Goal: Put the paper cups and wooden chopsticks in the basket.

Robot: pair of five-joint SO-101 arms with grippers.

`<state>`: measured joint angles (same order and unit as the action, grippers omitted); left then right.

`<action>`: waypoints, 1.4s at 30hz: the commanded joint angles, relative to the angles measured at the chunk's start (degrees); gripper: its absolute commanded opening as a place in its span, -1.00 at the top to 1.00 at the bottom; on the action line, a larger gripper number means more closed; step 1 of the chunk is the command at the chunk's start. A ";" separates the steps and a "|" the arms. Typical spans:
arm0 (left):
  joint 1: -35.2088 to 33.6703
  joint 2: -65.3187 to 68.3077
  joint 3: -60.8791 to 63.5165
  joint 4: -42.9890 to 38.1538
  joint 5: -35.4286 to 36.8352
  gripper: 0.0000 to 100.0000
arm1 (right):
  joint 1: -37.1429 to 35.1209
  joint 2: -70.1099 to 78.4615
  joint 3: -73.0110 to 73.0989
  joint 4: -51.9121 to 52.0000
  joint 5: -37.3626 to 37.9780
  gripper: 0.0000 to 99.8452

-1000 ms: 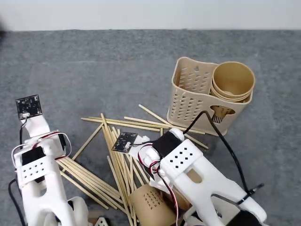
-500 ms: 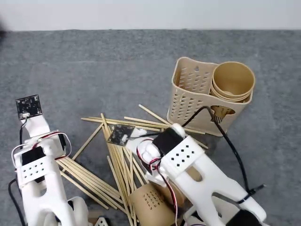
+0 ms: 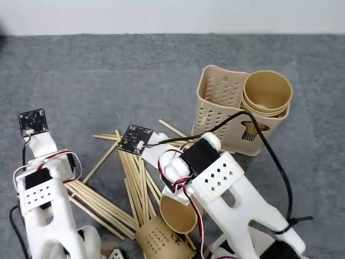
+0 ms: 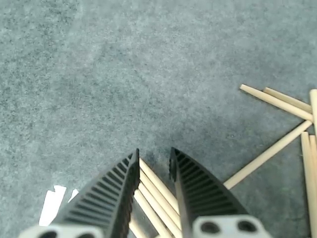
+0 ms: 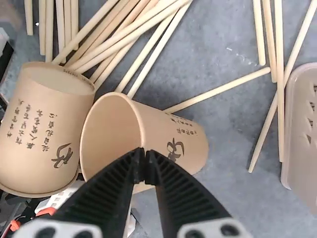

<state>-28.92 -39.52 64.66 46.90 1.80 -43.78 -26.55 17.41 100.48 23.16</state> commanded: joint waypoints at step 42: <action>0.18 -1.76 -0.40 -1.32 -0.35 0.81 | -12.09 19.74 -0.70 -8.13 -14.42 0.58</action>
<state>-28.92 -39.52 64.66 46.90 1.80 -57.41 -7.65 16.97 93.63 9.27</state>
